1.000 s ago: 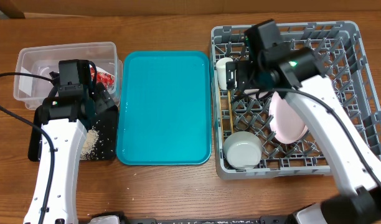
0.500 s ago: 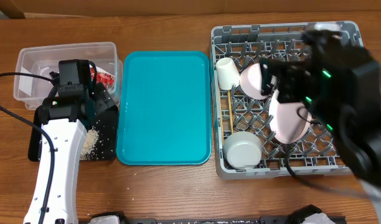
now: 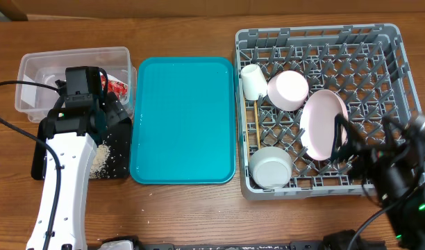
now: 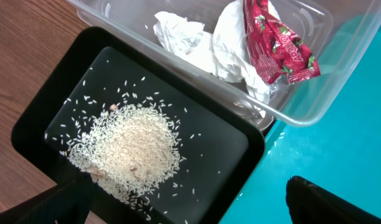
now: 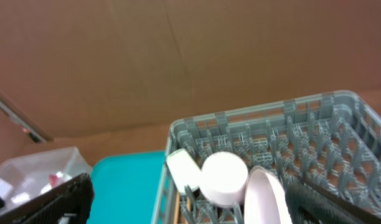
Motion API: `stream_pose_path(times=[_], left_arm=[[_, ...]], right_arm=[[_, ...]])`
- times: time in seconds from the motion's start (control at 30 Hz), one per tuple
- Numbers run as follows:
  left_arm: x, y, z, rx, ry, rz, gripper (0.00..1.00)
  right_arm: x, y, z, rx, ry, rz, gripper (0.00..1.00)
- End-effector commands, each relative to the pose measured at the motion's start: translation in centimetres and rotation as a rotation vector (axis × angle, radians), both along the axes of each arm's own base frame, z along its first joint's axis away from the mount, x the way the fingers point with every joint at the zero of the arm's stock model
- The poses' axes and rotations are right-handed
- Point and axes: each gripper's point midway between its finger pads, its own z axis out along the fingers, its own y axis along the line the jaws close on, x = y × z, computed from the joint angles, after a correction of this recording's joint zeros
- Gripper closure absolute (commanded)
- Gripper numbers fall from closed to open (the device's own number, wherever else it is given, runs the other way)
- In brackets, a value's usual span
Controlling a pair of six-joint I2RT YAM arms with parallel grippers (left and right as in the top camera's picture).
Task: Sort waste into correct bins and load items into the dishwasher
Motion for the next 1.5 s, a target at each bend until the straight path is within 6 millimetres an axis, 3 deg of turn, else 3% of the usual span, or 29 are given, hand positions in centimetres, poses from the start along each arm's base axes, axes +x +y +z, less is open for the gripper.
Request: stream_pose_path(times=[0.0, 0.13, 0.23, 0.47, 0.63, 1.03, 1.47], left_arm=[[0.2, 0.0, 0.7, 0.001, -0.019, -0.009, 0.0], [0.2, 0.0, 0.7, 0.001, -0.019, -0.009, 0.0], [0.2, 0.0, 0.7, 0.001, -0.019, -0.009, 0.0], [0.2, 0.0, 0.7, 0.001, -0.019, -0.008, 0.0], [0.2, 0.1, 0.7, 0.001, -0.019, -0.008, 0.0], [0.2, 0.0, 0.7, 0.001, -0.019, -0.009, 0.0], [0.2, 0.0, 0.7, 0.001, -0.019, -0.009, 0.0]], right_arm=[[-0.7, 0.3, -4.0, 0.021, -0.046, 0.033, 0.0], [-0.4, 0.7, -6.8, 0.046, -0.141, 0.062, 0.0], [0.3, 0.7, -7.5, 0.102, -0.236, 0.055, 0.0], [0.4, 0.7, -6.6, 0.172, -0.495, 0.063, 0.0], [0.1, 0.2, -6.2, 0.185, -0.582, 0.042, 0.0], [0.7, -0.2, -9.1, 0.183, -0.552, 0.013, 0.0], [2.6, -0.1, -16.3, 0.16, -0.331, -0.005, 0.0]])
